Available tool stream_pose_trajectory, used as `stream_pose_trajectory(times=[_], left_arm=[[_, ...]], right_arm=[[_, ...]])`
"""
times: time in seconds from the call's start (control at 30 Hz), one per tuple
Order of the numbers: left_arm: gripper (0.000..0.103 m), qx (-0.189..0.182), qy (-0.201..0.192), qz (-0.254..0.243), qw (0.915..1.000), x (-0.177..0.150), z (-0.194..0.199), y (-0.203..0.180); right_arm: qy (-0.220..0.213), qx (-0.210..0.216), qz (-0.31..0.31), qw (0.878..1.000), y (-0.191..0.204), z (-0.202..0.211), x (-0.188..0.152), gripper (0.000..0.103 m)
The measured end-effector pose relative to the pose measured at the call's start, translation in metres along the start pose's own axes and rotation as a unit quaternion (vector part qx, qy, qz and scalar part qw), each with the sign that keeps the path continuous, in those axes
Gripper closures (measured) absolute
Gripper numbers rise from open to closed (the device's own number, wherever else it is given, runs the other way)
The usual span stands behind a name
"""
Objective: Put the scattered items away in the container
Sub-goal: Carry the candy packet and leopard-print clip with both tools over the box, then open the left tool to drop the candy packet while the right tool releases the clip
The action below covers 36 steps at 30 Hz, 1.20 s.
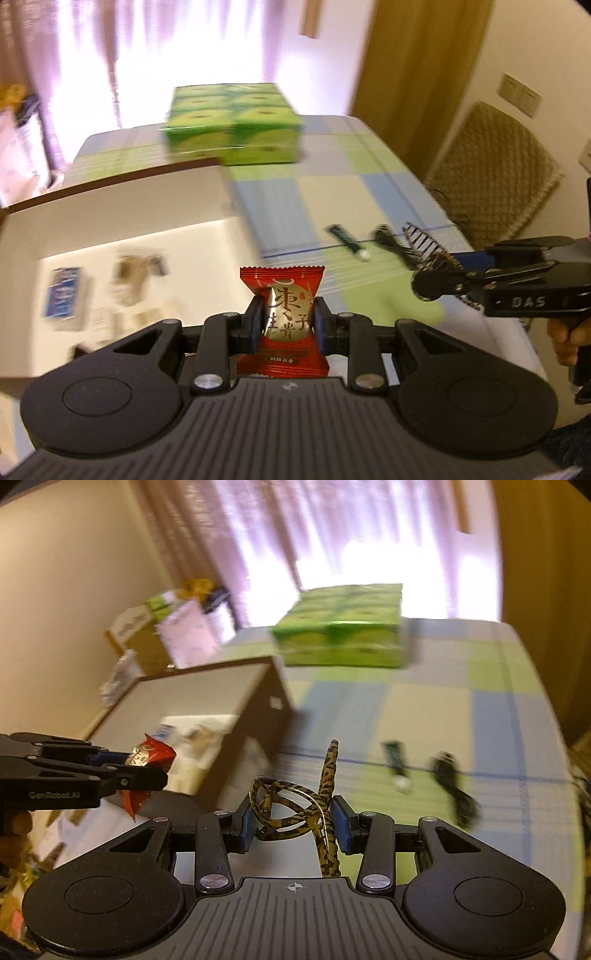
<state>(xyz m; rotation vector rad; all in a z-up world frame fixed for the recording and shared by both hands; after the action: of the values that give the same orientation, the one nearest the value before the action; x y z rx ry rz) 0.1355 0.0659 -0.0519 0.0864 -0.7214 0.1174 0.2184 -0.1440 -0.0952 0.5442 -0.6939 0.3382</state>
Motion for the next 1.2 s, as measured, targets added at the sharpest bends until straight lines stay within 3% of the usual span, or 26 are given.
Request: stream_pose_trajectory(times=[0.4, 0.6, 0.9, 1.2], left_arm=[[0.080, 0.074, -0.013, -0.002, 0.9971, 0.013, 0.025, 0.144], [0.080, 0.086, 0.038, -0.037, 0.9949, 0.005, -0.002, 0.199], [0.080, 0.059, 0.100, -0.085, 0.9895, -0.019, -0.046, 0.226], [0.079, 0.032, 0.165, -0.131, 0.9771, -0.037, -0.081, 0.227]], right_arm=[[-0.005, 0.041, 0.054, 0.998, 0.108, -0.074, 0.041, 0.059], [0.009, 0.017, 0.052, 0.998, 0.120, -0.119, 0.048, 0.059], [0.046, -0.032, 0.033, 0.998, 0.112, -0.169, 0.043, 0.059], [0.074, -0.073, 0.039, 0.994, 0.104, -0.196, 0.034, 0.059]])
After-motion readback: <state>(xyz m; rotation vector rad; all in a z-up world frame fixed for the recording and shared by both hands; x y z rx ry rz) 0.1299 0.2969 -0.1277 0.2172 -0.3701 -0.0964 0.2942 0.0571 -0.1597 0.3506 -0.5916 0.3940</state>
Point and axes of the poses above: each gripper's, at about its wrist camera, not at the fingertips, and z roughly against the way its jaws point, y to its left, x to its top, the point moved 9 cm from there along -z, roughly the way its jaws point, and after that the axes turned 5 degrees about x, right-handed, at the moved point
